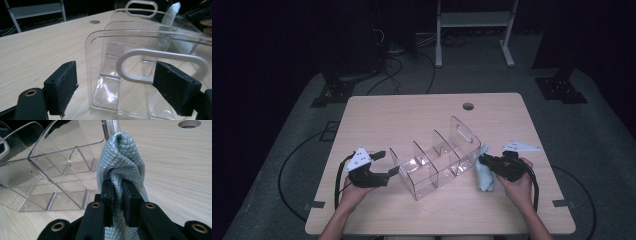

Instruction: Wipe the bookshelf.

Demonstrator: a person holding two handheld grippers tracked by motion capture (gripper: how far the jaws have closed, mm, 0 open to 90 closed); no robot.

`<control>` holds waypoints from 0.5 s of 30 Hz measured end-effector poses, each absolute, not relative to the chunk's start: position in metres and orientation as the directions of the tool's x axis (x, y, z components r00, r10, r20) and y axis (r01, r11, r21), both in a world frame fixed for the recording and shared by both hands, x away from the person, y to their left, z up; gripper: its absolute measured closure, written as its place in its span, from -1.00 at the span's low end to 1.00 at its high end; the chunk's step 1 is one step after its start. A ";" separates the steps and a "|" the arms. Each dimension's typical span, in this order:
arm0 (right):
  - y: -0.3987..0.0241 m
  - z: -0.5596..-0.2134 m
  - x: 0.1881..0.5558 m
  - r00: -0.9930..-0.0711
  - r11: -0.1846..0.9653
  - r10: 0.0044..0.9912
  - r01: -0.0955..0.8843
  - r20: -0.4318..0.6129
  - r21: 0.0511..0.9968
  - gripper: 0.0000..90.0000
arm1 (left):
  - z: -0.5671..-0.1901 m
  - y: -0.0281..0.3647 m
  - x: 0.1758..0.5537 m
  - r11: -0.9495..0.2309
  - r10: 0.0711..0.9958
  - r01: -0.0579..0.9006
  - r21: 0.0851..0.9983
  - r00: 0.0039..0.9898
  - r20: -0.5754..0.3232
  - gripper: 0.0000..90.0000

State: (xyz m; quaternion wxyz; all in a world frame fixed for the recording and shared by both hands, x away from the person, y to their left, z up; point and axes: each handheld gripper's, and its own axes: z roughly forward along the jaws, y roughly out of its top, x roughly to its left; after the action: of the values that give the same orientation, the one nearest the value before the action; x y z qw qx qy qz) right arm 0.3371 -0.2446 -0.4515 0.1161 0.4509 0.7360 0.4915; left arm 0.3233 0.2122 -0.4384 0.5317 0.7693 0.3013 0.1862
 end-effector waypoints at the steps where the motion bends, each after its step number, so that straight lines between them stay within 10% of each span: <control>1: -0.245 -0.452 0.337 -0.567 0.111 0.777 0.548 0.271 0.829 0.77 | -0.439 0.211 0.325 -0.257 0.665 0.269 0.928 0.746 -0.032 -0.59; 15: -0.240 -0.441 0.344 -0.567 0.119 0.788 0.522 0.240 0.844 0.77 | -0.440 0.198 0.336 -0.227 0.714 0.292 0.929 0.698 -0.045 0.02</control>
State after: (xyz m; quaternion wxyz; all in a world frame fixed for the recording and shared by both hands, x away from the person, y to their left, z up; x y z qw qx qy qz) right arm 0.3441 -0.2402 -0.4411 0.1349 0.4453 0.7357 0.4922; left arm 0.3356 0.1983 -0.4401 0.5253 0.7572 0.3323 0.2010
